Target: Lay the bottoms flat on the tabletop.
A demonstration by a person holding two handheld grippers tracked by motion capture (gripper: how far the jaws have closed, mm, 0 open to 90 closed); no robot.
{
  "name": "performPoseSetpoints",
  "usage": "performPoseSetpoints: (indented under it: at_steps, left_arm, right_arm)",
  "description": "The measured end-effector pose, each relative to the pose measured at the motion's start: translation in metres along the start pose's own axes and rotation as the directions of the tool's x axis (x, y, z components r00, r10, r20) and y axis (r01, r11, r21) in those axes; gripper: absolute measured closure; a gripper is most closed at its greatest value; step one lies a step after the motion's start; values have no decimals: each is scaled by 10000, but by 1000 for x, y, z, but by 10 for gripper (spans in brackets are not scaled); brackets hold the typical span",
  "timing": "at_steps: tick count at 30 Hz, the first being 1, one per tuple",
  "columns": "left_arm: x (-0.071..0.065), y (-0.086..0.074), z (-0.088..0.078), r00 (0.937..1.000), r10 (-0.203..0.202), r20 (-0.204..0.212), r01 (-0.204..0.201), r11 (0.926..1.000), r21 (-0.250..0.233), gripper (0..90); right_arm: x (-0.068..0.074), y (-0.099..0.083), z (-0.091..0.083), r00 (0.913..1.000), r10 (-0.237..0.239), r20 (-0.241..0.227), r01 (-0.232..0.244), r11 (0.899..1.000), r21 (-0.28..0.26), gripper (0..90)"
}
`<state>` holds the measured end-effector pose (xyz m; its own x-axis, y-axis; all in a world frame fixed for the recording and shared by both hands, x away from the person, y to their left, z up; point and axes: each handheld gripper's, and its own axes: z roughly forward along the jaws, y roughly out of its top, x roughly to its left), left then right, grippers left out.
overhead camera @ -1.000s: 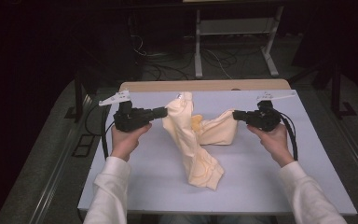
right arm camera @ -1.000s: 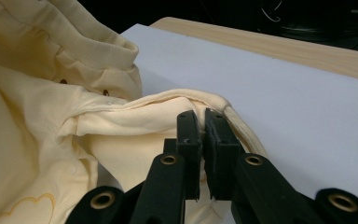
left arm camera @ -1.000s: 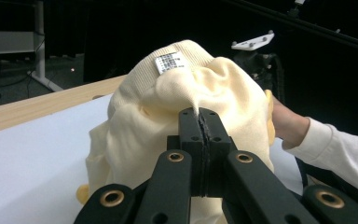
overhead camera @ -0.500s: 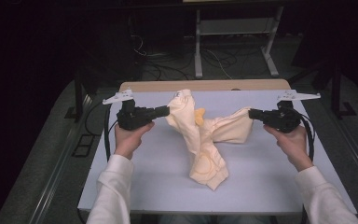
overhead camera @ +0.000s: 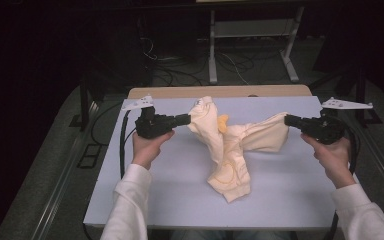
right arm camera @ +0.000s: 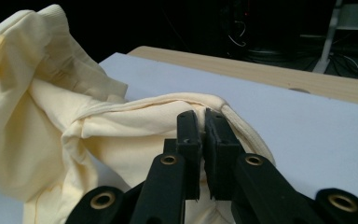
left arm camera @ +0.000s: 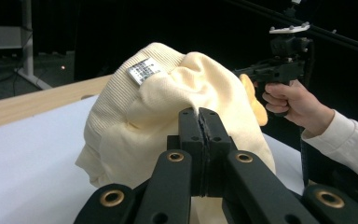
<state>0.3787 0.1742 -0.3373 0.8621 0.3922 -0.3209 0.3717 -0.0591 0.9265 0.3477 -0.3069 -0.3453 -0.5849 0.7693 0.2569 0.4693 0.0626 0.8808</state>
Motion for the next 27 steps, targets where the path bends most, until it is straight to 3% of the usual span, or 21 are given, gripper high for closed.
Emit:
performPoseSetpoints:
  at_steps: [5, 15, 27]
  left_arm:
    - [4, -9, 4, 9998, -190, -85, 191, 9997, 132, 883]
    - [13, -23, -1, 9978, -524, -400, 535, 9982, 261, 883]
    - [18, -29, -6, 9965, -685, -487, 697, 9973, 218, 883]
  right_arm:
    - [2, -18, 1, 9998, 191, -109, -186, 9989, 426, 843]
    - [12, -35, 11, 9982, 392, -454, -330, 9908, 1313, 842]
    - [29, -59, 23, 9910, 556, -1221, -221, 9653, 2601, 841]
